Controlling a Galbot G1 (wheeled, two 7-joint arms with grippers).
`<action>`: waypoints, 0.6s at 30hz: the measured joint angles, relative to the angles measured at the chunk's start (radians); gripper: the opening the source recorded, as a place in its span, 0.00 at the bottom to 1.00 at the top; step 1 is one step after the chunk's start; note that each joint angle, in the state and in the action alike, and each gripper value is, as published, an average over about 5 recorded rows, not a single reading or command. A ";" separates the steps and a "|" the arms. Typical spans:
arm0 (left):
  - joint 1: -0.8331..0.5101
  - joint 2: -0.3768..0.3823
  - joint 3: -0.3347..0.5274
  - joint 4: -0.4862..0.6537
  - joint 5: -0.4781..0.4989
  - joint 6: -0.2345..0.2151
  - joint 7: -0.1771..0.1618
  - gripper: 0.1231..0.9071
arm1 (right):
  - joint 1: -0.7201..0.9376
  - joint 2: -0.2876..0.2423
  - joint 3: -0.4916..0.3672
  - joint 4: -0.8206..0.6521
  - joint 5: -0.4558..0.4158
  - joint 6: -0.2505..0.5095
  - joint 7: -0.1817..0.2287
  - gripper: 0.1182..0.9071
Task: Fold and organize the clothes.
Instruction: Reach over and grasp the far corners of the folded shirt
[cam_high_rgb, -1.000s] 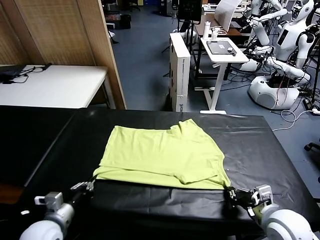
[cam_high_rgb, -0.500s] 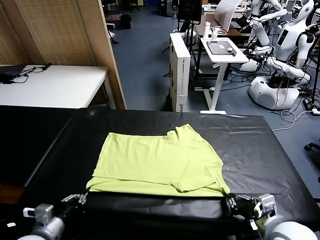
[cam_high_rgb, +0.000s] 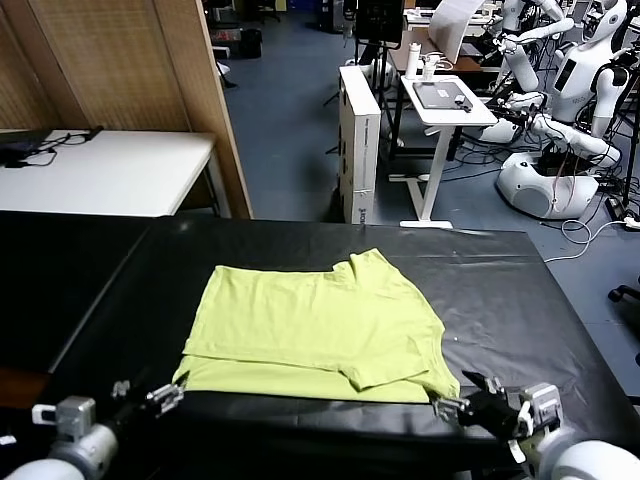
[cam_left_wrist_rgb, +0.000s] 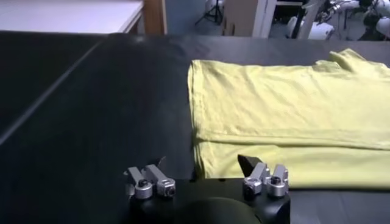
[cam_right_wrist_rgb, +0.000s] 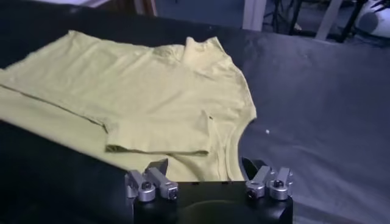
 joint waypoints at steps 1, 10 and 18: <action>-0.021 0.007 0.004 0.007 -0.014 0.002 -0.001 1.00 | 0.049 0.003 -0.032 -0.032 0.000 0.000 -0.002 1.00; -0.329 0.068 0.118 0.176 -0.144 0.042 -0.051 1.00 | 0.421 0.060 -0.313 -0.335 -0.007 0.000 -0.023 1.00; -0.652 0.080 0.312 0.436 -0.168 0.045 -0.037 1.00 | 0.613 0.132 -0.464 -0.522 -0.009 0.000 -0.026 1.00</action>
